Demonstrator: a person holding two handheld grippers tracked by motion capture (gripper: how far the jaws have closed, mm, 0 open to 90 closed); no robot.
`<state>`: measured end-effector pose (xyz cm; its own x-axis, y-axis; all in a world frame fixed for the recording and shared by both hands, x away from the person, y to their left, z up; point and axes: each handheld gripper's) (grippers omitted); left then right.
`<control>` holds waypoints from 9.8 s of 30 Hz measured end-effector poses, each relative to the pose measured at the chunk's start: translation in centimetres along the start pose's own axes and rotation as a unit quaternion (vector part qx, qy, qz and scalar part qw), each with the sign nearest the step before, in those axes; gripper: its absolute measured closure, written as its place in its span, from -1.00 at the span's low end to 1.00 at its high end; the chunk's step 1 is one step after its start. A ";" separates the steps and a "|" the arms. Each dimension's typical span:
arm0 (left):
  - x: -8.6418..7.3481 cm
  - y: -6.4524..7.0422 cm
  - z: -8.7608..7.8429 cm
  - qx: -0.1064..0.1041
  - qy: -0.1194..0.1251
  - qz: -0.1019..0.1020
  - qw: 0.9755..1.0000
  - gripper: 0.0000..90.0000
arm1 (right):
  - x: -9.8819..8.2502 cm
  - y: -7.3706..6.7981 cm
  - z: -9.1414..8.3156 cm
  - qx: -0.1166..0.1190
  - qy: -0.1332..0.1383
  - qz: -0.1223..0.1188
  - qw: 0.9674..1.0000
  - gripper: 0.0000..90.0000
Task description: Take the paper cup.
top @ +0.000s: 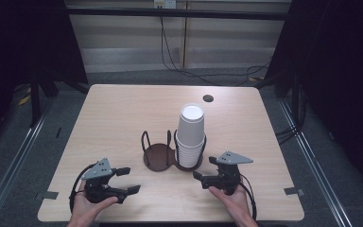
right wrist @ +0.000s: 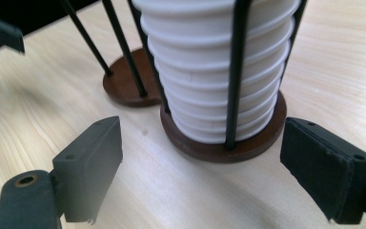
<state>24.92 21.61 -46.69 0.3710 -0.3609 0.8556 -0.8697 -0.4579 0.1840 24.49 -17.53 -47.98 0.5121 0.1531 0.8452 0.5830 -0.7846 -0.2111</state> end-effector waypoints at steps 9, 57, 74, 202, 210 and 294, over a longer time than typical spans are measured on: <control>0.0 -0.1 0.4 -0.014 -0.007 -0.003 1.000 -0.39 | 0.3 0.1 -0.7 0.024 0.014 0.006 1.000 -0.46; -0.2 0.7 0.7 -0.031 -0.017 0.001 0.999 -0.46 | 7.0 -0.2 -5.2 0.108 -0.010 -0.015 0.994 -0.54; -0.2 0.7 0.4 -0.051 -0.007 0.014 0.999 -0.62 | 12.0 0.0 -5.2 0.114 -0.014 -0.049 0.992 -0.64; -0.3 0.8 0.5 -0.056 -0.024 0.013 0.998 -0.58 | 22.4 0.3 -3.1 0.107 -0.045 -0.098 0.988 -0.51; -0.3 0.8 0.5 -0.057 -0.024 0.013 0.998 -0.58 | 22.4 0.5 -3.6 0.107 -0.028 -0.091 0.990 -0.51; 8.6 3.2 1.2 -0.099 0.060 0.061 0.991 -0.64 | 17.5 -3.6 -9.8 0.190 0.082 -0.100 0.973 -0.49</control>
<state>25.69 16.06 -39.28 0.2274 -0.3002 0.9264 -0.9572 -0.2437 0.1560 25.17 -17.86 -27.65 0.2751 0.1572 0.9485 0.8677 -0.4655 -0.1745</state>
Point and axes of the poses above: each handheld gripper's, and its own axes: z roughly forward along the jaws, x roughly out of its top, y roughly to its right, and after that the axes turned 1 degree about z, right-handed
